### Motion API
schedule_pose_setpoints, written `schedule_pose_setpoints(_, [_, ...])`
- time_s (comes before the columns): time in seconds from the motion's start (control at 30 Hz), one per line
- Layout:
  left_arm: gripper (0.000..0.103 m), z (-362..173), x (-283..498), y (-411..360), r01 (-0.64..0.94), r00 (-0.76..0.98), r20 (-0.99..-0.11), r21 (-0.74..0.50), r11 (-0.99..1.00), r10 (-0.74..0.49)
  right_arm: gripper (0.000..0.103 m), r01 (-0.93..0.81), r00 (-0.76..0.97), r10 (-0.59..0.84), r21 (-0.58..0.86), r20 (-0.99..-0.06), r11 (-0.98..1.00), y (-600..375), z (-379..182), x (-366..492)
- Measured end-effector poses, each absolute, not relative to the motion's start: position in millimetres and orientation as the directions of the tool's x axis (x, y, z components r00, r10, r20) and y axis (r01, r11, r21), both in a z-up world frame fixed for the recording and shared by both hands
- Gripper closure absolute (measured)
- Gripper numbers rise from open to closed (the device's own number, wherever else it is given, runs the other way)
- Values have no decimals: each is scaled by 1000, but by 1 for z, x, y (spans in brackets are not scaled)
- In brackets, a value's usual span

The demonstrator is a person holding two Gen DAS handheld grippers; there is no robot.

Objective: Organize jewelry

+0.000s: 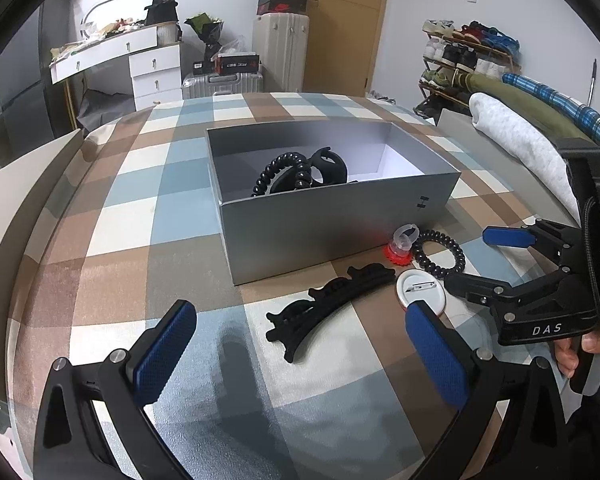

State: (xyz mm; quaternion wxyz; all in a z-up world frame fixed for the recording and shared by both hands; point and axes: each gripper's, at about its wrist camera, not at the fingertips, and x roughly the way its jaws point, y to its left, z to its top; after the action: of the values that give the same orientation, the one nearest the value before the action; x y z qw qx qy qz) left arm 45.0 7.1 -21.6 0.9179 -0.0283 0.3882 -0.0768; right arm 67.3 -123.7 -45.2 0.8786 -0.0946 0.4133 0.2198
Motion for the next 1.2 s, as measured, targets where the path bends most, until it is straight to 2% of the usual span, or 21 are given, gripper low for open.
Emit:
schedule_pose_setpoints(0.2, [1,-22,46,8,116,682,-713,-116,987,-164,14,-469,570,306,4,-762,883,-122,-43,68])
schedule_pose_setpoints(0.27, [1,-22,46,8,116,682,-713,-116,987,-164,20,-479,558,319,16,-766,878,-119,-44,70])
schedule_pose_setpoints(0.43, [1,-23,46,9,116,679,-715,-120,986,-167,25,-486,555,326,20,-765,874,-114,-42,71])
schedule_pose_setpoints(0.57, [1,-24,47,10,111,676,-717,-127,986,-169,40,-496,560,348,31,-752,868,-113,-38,66])
schedule_pose_setpoints(0.83, [1,-24,47,11,113,673,-718,-135,984,-176,55,-532,573,322,-44,-754,845,-98,-37,60])
schedule_pose_setpoints(0.97, [1,-25,47,11,113,672,-718,-140,984,-179,60,-559,577,318,-79,-752,825,-89,-35,57])
schedule_pose_setpoints(1.2, [1,-25,48,13,110,669,-720,-150,983,-184,61,-584,570,311,-110,-761,804,-82,-35,57])
